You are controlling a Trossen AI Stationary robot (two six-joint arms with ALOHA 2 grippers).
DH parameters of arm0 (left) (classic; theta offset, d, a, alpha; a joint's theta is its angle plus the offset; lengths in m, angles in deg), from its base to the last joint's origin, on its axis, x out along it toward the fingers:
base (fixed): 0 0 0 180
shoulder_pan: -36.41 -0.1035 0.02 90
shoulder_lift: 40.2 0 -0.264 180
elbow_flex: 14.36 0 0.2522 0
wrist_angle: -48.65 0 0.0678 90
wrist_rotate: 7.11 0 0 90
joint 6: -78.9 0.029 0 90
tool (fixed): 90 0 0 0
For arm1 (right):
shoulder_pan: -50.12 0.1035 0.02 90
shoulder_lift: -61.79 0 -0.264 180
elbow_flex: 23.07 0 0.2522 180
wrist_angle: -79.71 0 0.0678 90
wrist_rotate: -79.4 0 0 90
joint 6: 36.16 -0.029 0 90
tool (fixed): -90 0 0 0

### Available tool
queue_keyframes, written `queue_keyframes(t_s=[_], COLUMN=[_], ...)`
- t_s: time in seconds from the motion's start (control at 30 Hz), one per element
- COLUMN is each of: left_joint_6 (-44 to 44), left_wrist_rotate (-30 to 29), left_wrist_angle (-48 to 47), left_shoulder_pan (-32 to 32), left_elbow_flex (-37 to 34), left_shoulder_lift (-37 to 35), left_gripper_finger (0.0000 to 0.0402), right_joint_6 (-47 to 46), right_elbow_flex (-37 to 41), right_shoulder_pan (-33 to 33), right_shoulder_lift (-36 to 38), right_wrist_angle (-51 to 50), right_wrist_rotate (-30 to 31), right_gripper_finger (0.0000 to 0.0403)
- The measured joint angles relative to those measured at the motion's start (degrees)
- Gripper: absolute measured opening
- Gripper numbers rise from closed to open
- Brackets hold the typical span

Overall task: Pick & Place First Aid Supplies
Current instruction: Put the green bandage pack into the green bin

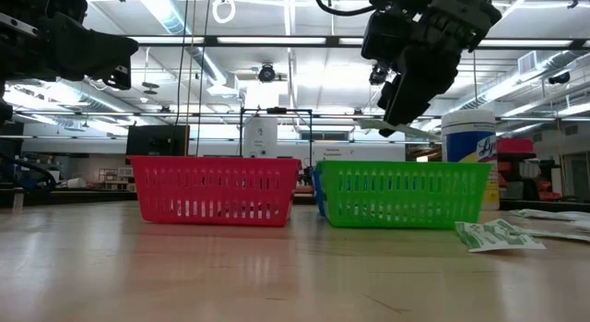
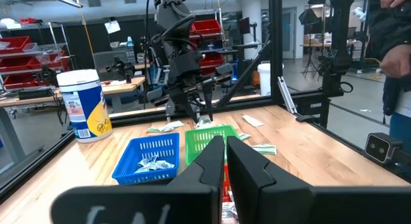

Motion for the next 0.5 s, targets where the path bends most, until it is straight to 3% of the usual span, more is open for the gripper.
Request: queue_keyframes(t_s=[0.23, 0.5], left_joint_6=[0.0, 0.0], left_wrist_rotate=[0.0, 0.0], left_wrist_angle=[0.0, 0.0], left_shoulder_pan=[0.0, 0.0], left_elbow_flex=[0.0, 0.0], left_shoulder_lift=[0.0, 0.0], left_gripper_finger=[0.0025, 0.0025], right_joint_6=[1.1, 1.0], right_elbow_flex=[0.0, 0.0], right_shoulder_pan=[0.1, 0.1], right_shoulder_lift=[-0.1, -0.1], right_wrist_angle=[0.5, 0.5], right_wrist_rotate=[0.0, 0.0], right_gripper_finger=[0.0139, 0.0186])
